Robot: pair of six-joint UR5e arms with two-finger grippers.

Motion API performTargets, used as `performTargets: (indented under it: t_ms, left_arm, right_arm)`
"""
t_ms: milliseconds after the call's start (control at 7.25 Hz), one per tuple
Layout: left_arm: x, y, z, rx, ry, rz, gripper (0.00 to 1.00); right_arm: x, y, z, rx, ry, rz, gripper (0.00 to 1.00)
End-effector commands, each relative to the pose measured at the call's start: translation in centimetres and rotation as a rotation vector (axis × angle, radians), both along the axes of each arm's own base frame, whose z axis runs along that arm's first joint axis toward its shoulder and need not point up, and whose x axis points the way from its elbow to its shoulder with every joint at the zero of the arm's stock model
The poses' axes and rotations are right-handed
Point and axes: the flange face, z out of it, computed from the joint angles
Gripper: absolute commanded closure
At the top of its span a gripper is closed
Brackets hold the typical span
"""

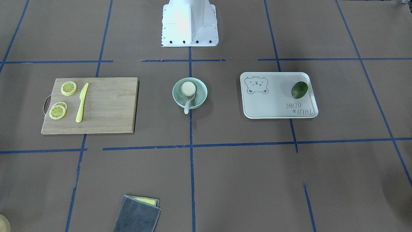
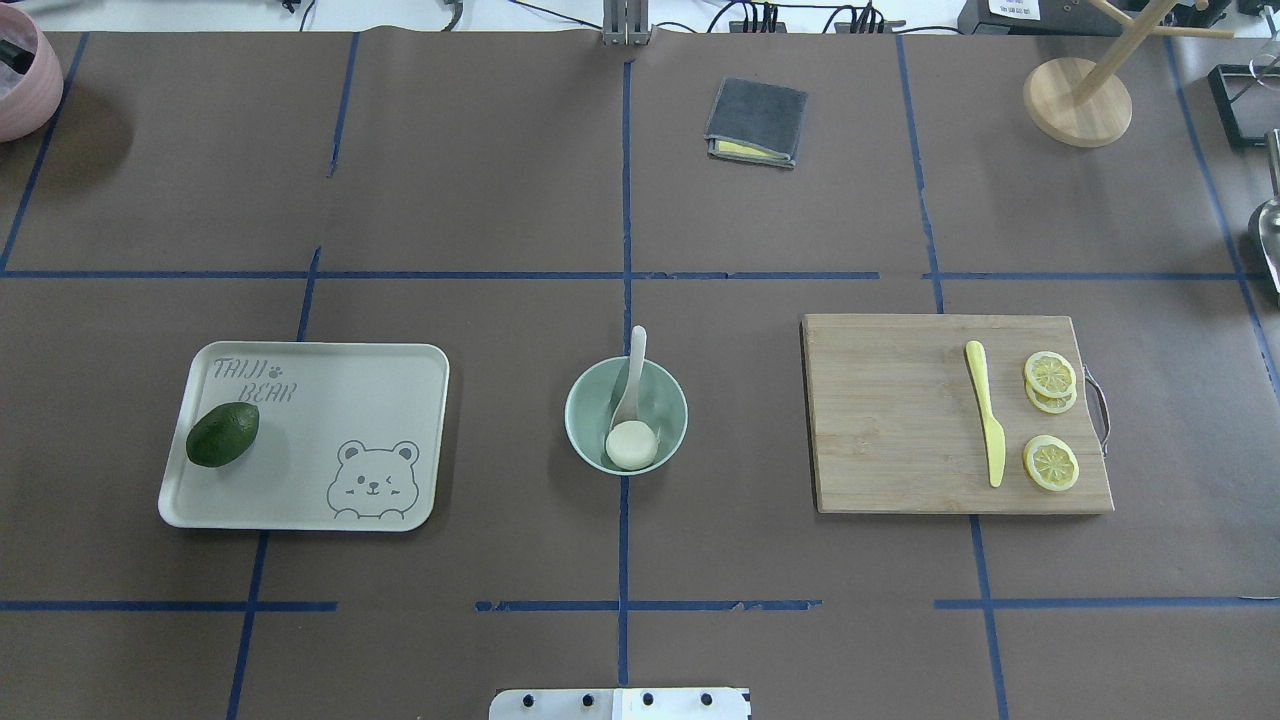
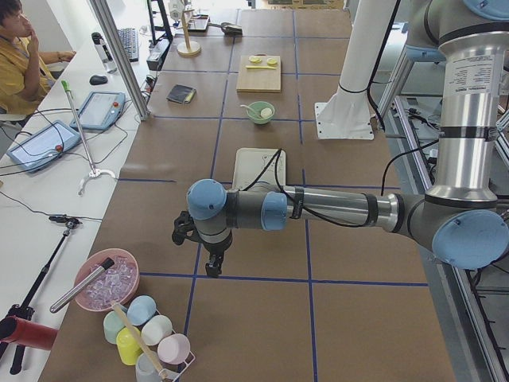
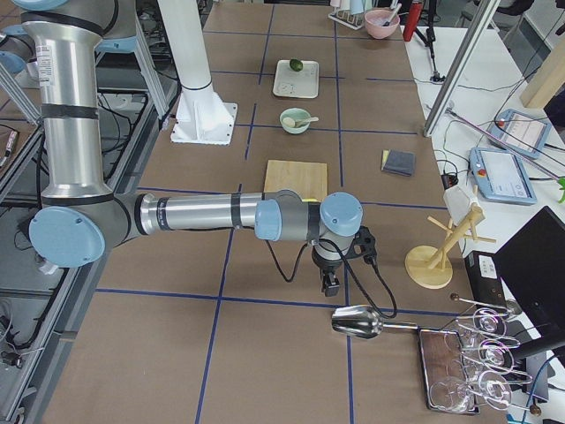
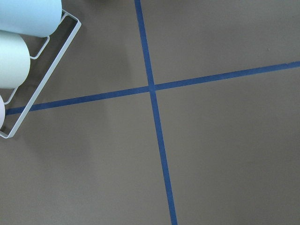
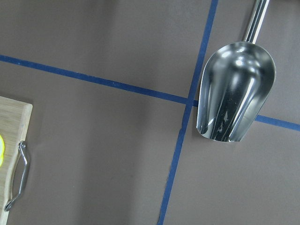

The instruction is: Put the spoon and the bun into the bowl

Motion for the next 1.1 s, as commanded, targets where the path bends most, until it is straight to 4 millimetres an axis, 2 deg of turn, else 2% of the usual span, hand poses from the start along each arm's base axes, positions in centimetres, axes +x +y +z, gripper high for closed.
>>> performTargets:
  t_ms: [0, 414, 690, 966]
  left_arm:
    - [0.0, 0.1, 0.2, -0.015, 0.000, 0.000, 0.00]
    - [0.0, 0.1, 0.9, -0.018, -0.005, 0.003, 0.00]
    - [0.0, -0.4, 0.4, -0.002, -0.004, 0.005, 0.00]
    - [0.0, -1.8, -1.0, 0.028, -0.005, 0.007, 0.00]
  right_arm:
    - [-1.2, -0.5, -0.5, 0.004, 0.000, -0.019, 0.00]
    - [-2.3, -0.6, -0.5, -0.033, -0.002, -0.001, 0.00]
    - [-2.3, -0.6, -0.5, -0.032, -0.009, -0.003, 0.00]
    - [-2.3, -0.6, -0.5, -0.028, -0.013, -0.006, 0.00]
